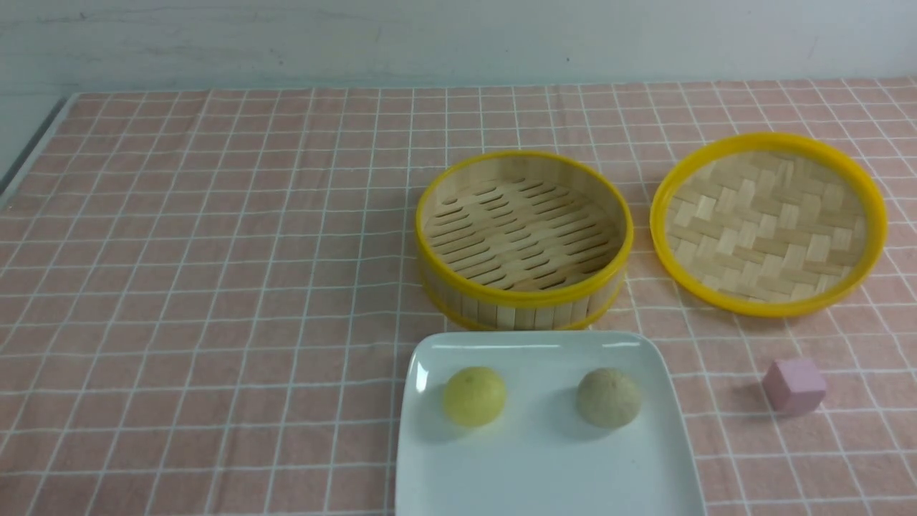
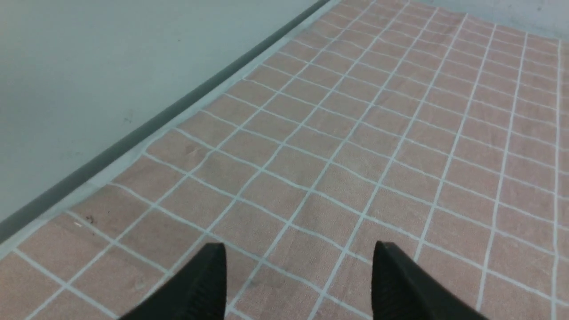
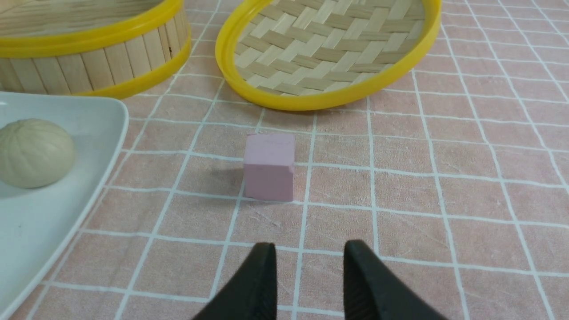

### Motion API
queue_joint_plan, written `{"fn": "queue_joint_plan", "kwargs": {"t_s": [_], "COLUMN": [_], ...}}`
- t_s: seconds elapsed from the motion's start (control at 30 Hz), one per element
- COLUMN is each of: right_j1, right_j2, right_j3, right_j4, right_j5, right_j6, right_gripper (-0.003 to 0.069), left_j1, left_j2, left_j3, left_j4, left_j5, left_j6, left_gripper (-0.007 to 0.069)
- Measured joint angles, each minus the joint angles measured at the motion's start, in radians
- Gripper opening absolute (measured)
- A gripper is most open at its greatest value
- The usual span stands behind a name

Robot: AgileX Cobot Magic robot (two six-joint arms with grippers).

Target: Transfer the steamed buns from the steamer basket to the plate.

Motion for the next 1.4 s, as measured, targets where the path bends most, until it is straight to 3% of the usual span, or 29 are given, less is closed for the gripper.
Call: {"fn": "queue_joint_plan", "kwargs": {"t_s": [0.77,1.17,1.4], "right_j1": [0.000,0.000,0.000], "right_j2": [0.000,0.000,0.000], "right_j3": [0.000,0.000,0.000], "right_j4": [0.000,0.000,0.000], "right_j5": [0.000,0.000,0.000], "right_j6": [0.000,0.000,0.000], "right_gripper": [0.0240,0.0240,0.0240], "left_j1": [-0.032,-0.039,-0.039], "left_j2": [-0.140,-0.143,-0.143], "left_j3": [0.000,0.000,0.000], "left_j4": [-0.087,-0.138,-0.138], "left_j5": [0.025,0.180,0.192], "left_j6": [-0.032,-0.021,0.030], "left_gripper": [0.0449,0.0449,0.0449]}}
